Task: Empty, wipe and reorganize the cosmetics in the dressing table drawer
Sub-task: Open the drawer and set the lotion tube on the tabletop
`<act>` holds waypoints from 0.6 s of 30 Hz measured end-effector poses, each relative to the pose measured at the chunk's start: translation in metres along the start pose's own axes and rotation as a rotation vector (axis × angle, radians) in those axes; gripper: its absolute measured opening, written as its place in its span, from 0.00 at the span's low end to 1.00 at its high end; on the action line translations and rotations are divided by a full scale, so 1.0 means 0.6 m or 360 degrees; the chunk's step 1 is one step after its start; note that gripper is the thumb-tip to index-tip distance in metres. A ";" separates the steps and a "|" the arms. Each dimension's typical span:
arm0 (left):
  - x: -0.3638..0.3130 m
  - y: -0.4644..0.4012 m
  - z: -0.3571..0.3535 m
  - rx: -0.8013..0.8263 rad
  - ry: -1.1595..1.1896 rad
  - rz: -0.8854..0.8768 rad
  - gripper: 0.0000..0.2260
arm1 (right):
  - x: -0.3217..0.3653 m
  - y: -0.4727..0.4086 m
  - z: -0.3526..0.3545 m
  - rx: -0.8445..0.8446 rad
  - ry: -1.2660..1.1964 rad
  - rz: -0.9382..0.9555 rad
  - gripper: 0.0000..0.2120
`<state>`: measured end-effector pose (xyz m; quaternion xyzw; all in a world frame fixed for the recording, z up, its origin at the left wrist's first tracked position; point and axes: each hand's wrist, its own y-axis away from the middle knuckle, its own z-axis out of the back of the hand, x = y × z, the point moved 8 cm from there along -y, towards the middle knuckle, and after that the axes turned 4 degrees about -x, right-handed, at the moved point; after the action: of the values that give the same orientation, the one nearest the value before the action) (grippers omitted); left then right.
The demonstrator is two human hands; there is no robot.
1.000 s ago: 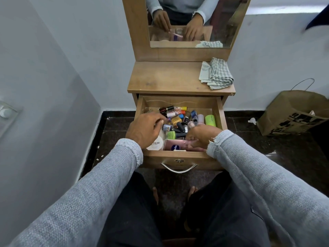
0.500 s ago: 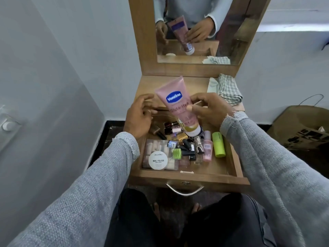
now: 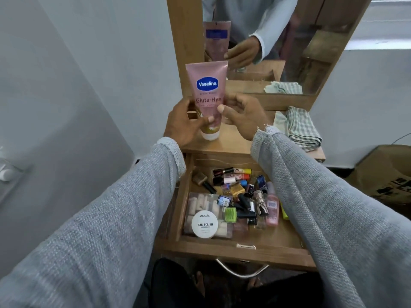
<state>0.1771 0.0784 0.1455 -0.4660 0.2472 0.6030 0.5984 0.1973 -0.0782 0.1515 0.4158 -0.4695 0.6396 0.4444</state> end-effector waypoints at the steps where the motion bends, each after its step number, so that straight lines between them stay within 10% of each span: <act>1: 0.003 -0.012 0.005 -0.0025 -0.0011 0.0009 0.24 | -0.006 -0.006 0.003 -0.0071 0.0019 -0.0015 0.15; 18: 0.056 -0.116 0.010 -0.0027 -0.0143 0.0037 0.23 | -0.136 0.014 0.022 -0.0279 -0.0018 -0.0267 0.17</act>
<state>0.2470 0.1114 0.1375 -0.4408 0.2203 0.6322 0.5979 0.2117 -0.1070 0.0746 0.4168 -0.4897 0.5542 0.5285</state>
